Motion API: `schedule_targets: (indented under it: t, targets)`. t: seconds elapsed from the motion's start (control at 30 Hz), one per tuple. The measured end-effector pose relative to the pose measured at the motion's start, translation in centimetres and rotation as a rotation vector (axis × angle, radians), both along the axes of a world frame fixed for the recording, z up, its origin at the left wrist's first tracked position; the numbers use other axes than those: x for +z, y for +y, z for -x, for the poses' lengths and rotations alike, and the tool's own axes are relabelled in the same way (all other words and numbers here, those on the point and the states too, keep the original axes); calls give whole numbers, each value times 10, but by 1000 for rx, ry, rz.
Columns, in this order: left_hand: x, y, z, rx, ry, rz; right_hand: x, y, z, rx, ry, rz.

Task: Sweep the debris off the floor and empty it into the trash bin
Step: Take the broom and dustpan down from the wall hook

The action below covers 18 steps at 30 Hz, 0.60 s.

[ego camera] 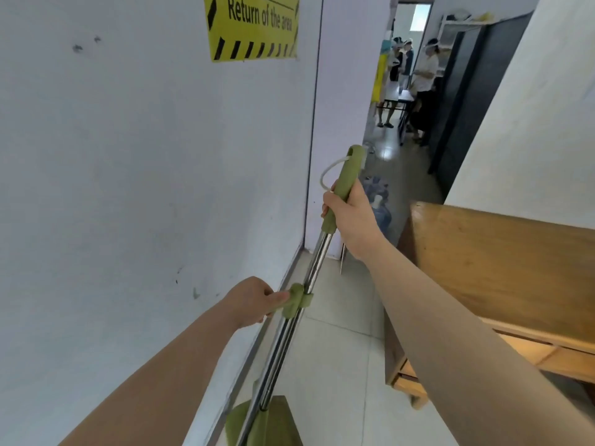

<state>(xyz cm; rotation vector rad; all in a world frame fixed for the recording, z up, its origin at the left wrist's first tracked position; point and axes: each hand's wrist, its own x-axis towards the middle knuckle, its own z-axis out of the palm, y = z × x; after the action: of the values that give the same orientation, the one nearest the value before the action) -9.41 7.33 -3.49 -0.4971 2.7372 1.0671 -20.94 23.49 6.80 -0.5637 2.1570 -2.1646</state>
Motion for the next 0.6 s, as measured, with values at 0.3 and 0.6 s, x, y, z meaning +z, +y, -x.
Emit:
schedule_targets:
  t: [0.3, 0.6]
  targets:
    - [-46, 95, 53, -320, -1, 1, -52, 113, 26, -294, -111, -46]
    - [-88, 111, 82, -414, -51, -67, -124, 193, 34, -519, -311, -53]
